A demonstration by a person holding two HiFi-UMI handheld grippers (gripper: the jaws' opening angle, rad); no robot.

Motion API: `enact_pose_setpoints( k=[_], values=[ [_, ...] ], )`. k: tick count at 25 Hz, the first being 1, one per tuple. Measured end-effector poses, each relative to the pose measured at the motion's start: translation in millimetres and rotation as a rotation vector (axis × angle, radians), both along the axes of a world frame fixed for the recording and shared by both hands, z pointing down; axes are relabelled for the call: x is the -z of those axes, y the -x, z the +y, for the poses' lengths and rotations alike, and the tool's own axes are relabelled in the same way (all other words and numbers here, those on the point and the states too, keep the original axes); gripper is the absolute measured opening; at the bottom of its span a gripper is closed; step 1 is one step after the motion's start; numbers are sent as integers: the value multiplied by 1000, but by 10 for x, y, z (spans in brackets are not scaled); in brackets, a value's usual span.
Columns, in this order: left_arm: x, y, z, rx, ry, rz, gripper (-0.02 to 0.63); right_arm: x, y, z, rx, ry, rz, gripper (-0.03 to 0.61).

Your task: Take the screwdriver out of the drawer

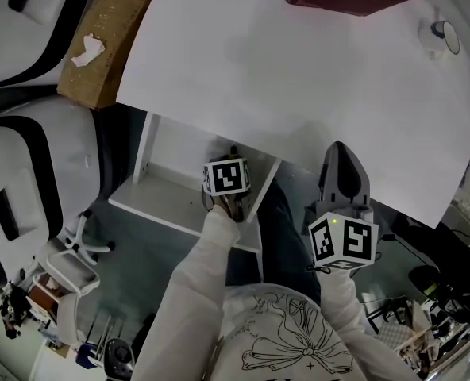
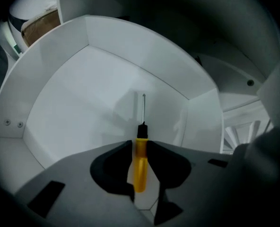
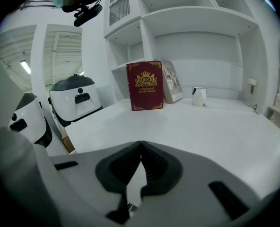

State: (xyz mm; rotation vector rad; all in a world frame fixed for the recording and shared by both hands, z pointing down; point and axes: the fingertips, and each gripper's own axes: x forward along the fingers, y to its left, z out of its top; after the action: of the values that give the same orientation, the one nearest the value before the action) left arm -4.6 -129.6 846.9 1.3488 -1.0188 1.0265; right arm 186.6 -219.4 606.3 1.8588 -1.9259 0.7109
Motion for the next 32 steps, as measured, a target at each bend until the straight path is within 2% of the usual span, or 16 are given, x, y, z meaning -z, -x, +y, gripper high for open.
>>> enact_pose_setpoints(
  k=[2, 9, 13, 22, 32],
  values=[
    [-20, 35, -6, 4, -6, -15, 74, -5, -3, 11, -2, 1, -3, 3],
    [87, 55, -40, 72, -28, 21, 67, 45, 69, 37, 11, -10, -9, 3],
    [252, 101, -67, 143, -51, 54, 67, 183, 153, -7, 35, -40, -13, 3],
    [920, 357, -150, 230, -174, 79, 67, 754, 442, -80, 96, -140, -27, 3],
    [1763, 491, -141, 260, -312, 103, 67, 1530, 714, -73, 149, -273, -46, 3]
  ],
)
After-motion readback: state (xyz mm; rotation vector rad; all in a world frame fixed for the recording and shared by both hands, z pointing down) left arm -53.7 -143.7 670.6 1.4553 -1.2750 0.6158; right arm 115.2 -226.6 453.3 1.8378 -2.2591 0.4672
